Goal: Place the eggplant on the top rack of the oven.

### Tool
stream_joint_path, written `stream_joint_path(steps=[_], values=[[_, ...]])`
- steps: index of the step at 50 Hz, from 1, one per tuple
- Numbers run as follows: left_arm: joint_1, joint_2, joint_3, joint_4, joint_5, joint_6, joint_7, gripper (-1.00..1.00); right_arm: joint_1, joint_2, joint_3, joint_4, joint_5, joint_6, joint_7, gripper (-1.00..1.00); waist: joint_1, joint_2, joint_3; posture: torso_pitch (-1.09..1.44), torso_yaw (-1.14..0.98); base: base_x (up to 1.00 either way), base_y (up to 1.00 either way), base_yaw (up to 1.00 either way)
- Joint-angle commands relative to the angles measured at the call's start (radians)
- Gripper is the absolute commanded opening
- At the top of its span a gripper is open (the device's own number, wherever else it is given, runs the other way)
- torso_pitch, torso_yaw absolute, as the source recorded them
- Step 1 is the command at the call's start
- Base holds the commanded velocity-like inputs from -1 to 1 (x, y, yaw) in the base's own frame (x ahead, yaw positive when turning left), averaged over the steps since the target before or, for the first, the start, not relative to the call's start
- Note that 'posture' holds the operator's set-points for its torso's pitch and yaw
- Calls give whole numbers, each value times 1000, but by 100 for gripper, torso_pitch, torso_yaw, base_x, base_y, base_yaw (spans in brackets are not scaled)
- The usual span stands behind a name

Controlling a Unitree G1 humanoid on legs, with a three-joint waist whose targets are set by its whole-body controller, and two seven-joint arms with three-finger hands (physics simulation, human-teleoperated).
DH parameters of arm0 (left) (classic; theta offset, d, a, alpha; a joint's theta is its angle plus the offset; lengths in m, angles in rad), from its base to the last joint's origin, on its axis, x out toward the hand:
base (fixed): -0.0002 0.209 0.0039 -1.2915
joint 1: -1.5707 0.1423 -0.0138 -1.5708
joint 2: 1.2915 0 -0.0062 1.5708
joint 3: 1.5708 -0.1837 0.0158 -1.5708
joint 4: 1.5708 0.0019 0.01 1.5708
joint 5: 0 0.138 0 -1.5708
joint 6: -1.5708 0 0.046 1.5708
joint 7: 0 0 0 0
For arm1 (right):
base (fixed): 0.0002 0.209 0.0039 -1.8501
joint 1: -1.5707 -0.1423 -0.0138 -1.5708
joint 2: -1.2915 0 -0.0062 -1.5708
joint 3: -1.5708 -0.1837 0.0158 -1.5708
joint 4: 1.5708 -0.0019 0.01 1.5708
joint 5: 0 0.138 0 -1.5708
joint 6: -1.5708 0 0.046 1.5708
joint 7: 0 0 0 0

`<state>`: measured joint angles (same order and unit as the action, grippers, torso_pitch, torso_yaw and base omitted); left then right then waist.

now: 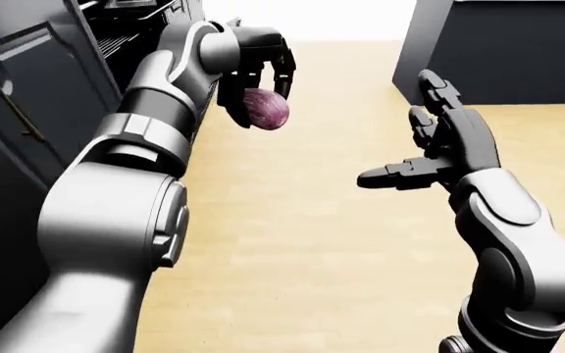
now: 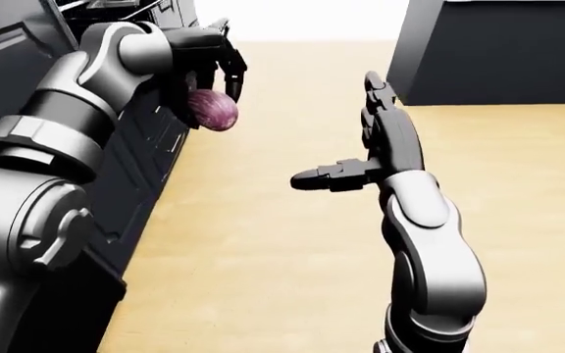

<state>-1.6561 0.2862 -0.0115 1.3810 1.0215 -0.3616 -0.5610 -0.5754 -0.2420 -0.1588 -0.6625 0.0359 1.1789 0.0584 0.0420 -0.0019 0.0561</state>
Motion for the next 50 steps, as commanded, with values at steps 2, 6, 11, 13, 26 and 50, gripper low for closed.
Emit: stream_joint_path(steps=[2, 6, 11, 13, 26, 50], values=[[-62, 6, 16, -66, -30, -17, 32, -100, -33, -10, -12, -32, -15, -30, -9, 100, 3, -10, -19, 0, 0, 33, 26, 0], [-66, 8, 16, -66, -31, -15, 30, -100, -34, -11, -12, -29, -18, -35, -5, 100, -19, -76, -35, 0, 0, 17, 21, 0], [-75, 19, 18, -67, -33, -14, 17, -100, -35, -9, -12, -38, -20, -30, -3, 100, -36, -73, -11, 0, 0, 0, 0, 0], [-78, 24, 19, -68, -34, -15, 12, -100, -38, -7, -12, -39, -21, -25, -3, 100, -39, -59, 1, 0, 0, 0, 0, 0], [-138, 80, 27, -67, -32, 3, -32, -100, -63, -16, -28, -48, -16, 7, 6, 100, -32, 5, -56, 0, 0, 2, 20, 0], [-237, 189, 47, -61, 12, 32, -86, -100, -47, -15, -28, -63, 0, 5, -8, 100, -41, 47, -46, 0, 0, 8, 38, 0]])
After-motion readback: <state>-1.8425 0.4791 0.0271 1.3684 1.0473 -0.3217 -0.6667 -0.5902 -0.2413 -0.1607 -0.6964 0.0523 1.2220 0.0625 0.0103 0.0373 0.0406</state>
